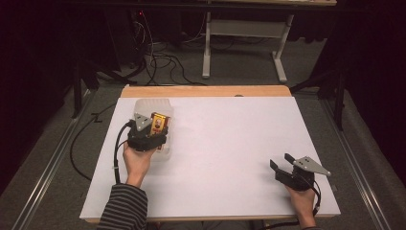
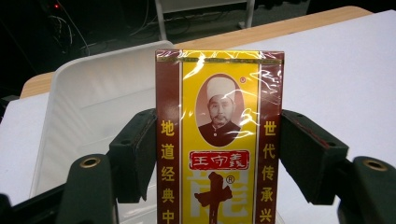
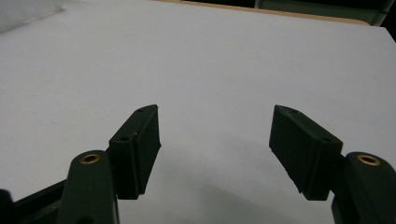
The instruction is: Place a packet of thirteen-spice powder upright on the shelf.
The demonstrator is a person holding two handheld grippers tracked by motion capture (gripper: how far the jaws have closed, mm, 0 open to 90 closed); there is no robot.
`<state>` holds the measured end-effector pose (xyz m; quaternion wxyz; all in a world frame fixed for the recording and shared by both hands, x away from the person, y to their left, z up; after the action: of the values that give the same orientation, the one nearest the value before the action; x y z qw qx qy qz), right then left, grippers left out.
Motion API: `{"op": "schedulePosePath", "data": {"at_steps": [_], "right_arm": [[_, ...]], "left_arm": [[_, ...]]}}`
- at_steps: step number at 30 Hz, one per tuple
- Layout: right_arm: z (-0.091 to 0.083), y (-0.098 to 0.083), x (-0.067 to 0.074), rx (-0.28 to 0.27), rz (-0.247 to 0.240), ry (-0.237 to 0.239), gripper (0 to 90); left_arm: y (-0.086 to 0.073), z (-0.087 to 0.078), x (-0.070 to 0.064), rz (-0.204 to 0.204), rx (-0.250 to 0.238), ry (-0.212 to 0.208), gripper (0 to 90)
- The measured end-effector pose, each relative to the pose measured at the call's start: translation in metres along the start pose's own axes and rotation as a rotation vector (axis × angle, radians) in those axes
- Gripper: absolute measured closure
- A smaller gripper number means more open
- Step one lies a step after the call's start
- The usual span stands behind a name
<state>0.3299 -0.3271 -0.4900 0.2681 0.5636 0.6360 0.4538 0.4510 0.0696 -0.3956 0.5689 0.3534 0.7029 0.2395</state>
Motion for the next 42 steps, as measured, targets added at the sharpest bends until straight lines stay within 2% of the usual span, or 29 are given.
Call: {"op": "schedulePosePath", "data": {"at_steps": [6,11,14,17,19,20,21,22,26,29,30,32,34,36,37,38,41,42], "right_arm": [[0.000,0.000,0.000,-0.001,0.001,-0.001,34.1],[0.000,0.000,0.000,-0.003,-0.005,-0.001,34.1],[0.000,0.000,0.000,-0.003,-0.005,-0.003,34.1],[0.000,0.000,0.000,-0.004,-0.006,-0.002,34.1],[0.000,0.000,0.000,-0.002,-0.005,-0.001,34.1],[0.000,0.000,0.000,-0.002,-0.005,0.000,34.0],[0.000,0.000,0.000,-0.002,-0.005,0.000,34.1],[0.000,0.000,0.000,-0.001,-0.005,0.001,34.0],[0.000,0.000,0.000,0.000,-0.005,-0.001,34.0],[0.000,0.000,0.000,-0.001,-0.007,-0.001,34.0],[0.000,0.000,0.000,-0.001,-0.007,0.000,34.0],[0.000,0.000,0.000,0.000,-0.007,0.000,34.0],[0.000,0.000,0.000,-0.001,-0.005,0.000,34.0],[0.000,0.000,0.000,0.000,-0.005,0.000,34.0],[0.000,0.000,0.000,-0.001,-0.006,0.000,34.0],[0.000,0.000,0.000,-0.001,-0.005,-0.001,34.0],[0.000,0.000,0.000,-0.001,-0.005,-0.001,34.0],[0.000,0.000,0.000,-0.001,-0.006,-0.001,34.0]], "left_arm": [[-0.001,0.001,0.005,-0.014,0.005,0.019,32.8],[-0.002,0.001,0.007,0.002,0.001,0.014,32.8],[-0.004,0.001,0.007,-0.003,0.005,0.028,32.8],[-0.006,0.000,0.009,0.024,0.002,0.016,32.8],[-0.007,0.000,0.011,0.005,0.003,0.028,32.8],[-0.007,0.000,0.012,0.004,0.006,0.027,32.8],[-0.008,0.000,0.014,0.021,0.008,0.021,32.8],[-0.008,0.000,0.015,0.002,0.008,0.031,32.8],[-0.009,-0.002,0.017,-0.006,0.015,0.034,32.7],[-0.009,-0.003,0.019,0.005,0.015,0.035,32.7],[-0.009,-0.003,0.020,0.023,0.013,0.028,32.7],[-0.009,-0.004,0.019,0.004,0.016,0.039,32.7],[-0.010,-0.005,0.020,0.017,0.019,0.034,32.6],[-0.010,-0.006,0.021,0.003,0.021,0.036,32.7],[-0.011,-0.006,0.022,0.020,0.023,0.028,32.7],[-0.011,-0.007,0.023,0.004,0.022,0.039,32.7],[-0.013,-0.009,0.024,0.001,0.024,0.038,32.6],[-0.013,-0.010,0.025,0.014,0.023,0.032,32.6]]}}
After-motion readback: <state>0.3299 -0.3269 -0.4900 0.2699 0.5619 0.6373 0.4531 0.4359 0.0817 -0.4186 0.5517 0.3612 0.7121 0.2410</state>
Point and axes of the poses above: each handheld gripper's, and its own axes: z roughly forward along the jaws, y roughly out of its top, x roughly to its left, the point moved 3 cm from there along z, roughly forward along the jaws, and after that the axes turned 11 degrees about z, right-handed, at the moved point
